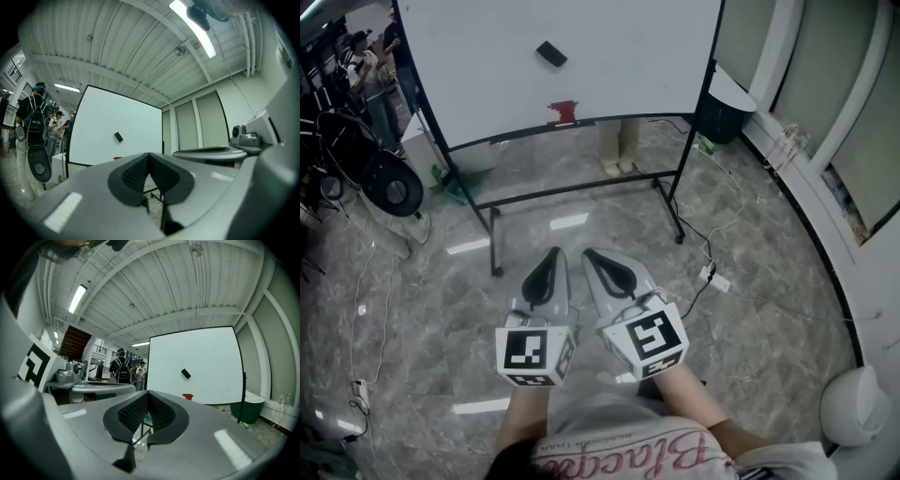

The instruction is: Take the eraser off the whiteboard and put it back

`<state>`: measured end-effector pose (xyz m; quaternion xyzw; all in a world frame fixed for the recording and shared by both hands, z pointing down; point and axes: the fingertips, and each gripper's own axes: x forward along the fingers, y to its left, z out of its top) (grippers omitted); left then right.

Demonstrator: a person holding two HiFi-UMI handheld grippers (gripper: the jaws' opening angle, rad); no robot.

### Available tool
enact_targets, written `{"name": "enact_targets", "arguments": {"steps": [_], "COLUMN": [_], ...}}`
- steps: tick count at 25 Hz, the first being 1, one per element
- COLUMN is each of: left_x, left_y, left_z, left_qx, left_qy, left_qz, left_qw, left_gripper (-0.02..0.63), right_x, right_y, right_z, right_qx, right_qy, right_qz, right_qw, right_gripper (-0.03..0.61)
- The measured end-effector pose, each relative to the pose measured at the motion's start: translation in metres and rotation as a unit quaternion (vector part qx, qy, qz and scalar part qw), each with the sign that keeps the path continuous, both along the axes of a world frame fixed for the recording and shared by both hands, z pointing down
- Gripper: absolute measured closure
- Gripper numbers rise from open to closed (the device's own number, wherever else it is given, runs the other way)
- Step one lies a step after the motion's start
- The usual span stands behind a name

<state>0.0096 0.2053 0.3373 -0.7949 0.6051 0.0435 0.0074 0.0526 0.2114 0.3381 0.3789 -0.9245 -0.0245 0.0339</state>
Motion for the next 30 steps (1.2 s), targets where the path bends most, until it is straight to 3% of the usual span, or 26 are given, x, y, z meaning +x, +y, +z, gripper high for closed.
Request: {"name": "enact_targets", "arguments": {"steps": [14, 30], "left_x": [0.004, -0.052], "left_y": [-0.054, -0.192], "left_z": [0.005, -0.001], "left_qx": [-0.008, -0.004], "left_qy": [-0.007, -0.003], "left_qz": [-0.007, 0.020], "left_qw": [0.9999, 0.9998], "left_gripper": [0.614, 0.614], "right_x": [0.008, -0.052], "right_y": [-0.056, -0.189], "right_z": [0.003, -0.002], "right_qx": [-0.003, -0.002], "right_qy": [-0.014, -0.023], "right_qz": [0.004, 0.022], "right_qw": [1.000, 0.999], "right_gripper": [0.577, 0.577]}}
